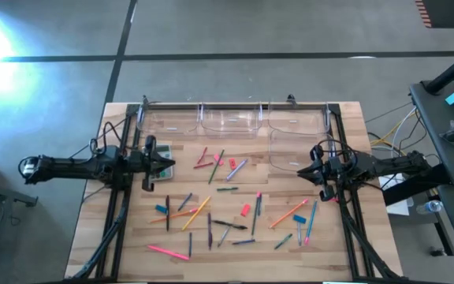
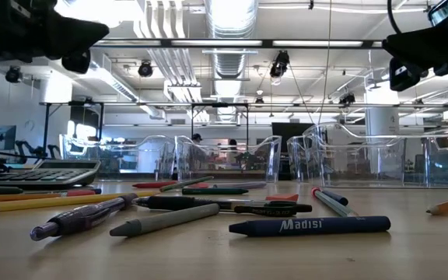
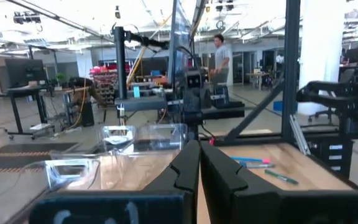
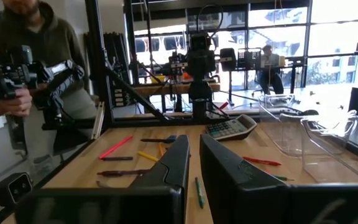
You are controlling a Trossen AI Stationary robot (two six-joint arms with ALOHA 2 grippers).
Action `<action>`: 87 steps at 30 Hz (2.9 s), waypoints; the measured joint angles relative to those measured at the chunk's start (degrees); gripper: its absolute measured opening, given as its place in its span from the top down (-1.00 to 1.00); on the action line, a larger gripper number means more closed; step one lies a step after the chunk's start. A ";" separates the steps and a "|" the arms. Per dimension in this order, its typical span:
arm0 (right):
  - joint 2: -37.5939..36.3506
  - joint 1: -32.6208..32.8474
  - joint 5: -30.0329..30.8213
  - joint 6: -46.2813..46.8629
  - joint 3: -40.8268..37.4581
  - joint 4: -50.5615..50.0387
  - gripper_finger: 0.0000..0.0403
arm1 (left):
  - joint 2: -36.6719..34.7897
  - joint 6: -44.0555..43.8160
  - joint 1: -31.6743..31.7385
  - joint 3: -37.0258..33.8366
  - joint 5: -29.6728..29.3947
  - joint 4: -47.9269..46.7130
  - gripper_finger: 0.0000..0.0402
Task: Sort crayons/erasers/pens/pencils in bins
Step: Put the green pencil into the top left transparent bin
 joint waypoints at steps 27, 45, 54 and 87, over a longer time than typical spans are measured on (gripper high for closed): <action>0.00 0.02 1.40 0.27 0.00 1.77 0.84 | 36.09 -4.28 -0.01 23.32 -0.67 -3.93 0.87; 0.00 0.00 1.43 -1.16 0.00 1.77 0.84 | 51.22 -13.52 0.01 45.07 -8.66 -33.23 0.16; 0.00 0.00 1.44 -0.69 0.00 1.77 0.84 | 56.04 -19.60 0.01 46.14 -11.23 -33.79 0.16; 0.00 0.00 1.44 -0.81 0.00 1.77 0.84 | 75.72 -39.25 3.21 48.73 -20.64 -35.04 0.16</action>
